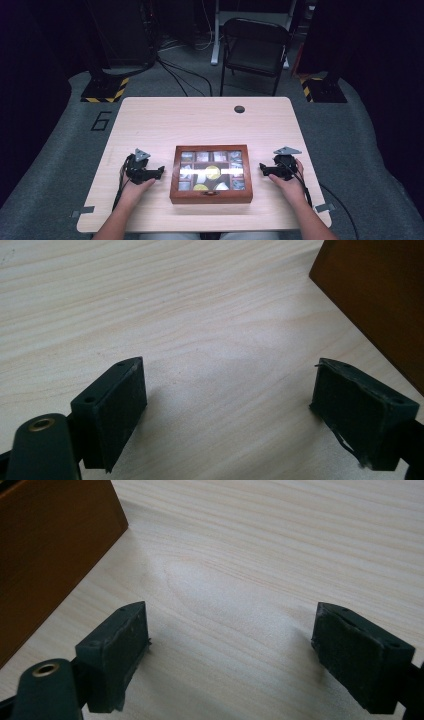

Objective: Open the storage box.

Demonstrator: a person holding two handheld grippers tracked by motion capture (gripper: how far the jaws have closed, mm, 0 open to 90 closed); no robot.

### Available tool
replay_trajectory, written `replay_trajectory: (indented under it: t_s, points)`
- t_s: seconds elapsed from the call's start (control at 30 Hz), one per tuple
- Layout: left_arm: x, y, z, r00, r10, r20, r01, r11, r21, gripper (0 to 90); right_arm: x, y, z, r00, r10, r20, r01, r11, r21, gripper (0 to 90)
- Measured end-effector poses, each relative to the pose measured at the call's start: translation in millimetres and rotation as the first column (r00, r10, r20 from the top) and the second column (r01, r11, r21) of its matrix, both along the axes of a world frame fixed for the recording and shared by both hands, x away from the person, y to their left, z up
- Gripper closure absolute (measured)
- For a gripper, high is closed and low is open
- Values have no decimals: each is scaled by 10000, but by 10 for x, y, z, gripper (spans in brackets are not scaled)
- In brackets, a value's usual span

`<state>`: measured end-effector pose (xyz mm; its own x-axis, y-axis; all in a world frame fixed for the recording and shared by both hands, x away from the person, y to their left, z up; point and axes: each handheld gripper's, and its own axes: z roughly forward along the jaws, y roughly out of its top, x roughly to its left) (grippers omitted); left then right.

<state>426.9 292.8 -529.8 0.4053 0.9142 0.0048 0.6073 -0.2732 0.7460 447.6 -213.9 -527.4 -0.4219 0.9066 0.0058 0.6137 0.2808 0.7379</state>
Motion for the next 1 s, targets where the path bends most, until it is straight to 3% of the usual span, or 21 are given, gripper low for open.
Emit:
replay_trajectory:
  t_s: [0.47, 1.0]
  points:
    - [14, 4, 1, 10000, -25, -14, 25, 10000, -10, 141, -5, 4, -3, 9999, -148, 65, 149, 9999, -33, 140]
    - [14, 13, 3, 9994, 340, -55, -340, 9994, -65, 143, -8, 7, -2, 9998, -192, 33, 192, 9998, -3, 140]
